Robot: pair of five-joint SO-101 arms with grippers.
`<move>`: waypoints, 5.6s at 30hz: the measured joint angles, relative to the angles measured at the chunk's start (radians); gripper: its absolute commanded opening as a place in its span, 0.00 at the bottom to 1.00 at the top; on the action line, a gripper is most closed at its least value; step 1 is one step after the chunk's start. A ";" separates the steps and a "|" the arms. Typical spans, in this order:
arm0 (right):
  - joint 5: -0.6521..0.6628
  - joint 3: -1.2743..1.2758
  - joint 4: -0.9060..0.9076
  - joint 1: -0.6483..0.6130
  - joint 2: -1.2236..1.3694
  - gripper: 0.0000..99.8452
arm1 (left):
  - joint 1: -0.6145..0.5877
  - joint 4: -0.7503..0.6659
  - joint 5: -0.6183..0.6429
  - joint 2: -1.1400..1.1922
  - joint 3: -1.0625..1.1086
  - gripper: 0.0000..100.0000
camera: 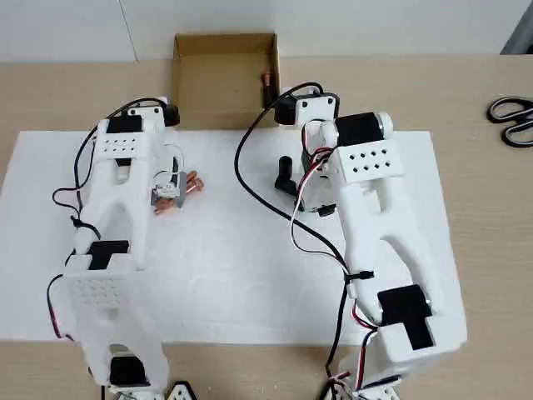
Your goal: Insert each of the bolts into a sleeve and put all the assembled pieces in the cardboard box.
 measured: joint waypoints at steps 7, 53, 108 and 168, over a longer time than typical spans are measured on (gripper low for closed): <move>0.000 0.000 0.000 0.000 0.000 0.00 | 0.002 -0.002 0.006 0.000 -0.012 0.02; 0.000 0.000 0.000 0.000 0.000 0.00 | 0.160 0.180 -0.457 -0.470 0.336 0.01; 0.000 0.000 0.000 0.000 0.000 0.00 | 0.091 0.178 -0.127 -0.855 0.474 0.17; 0.000 0.000 0.000 0.212 0.000 0.00 | 0.183 0.176 0.905 -0.427 0.519 0.33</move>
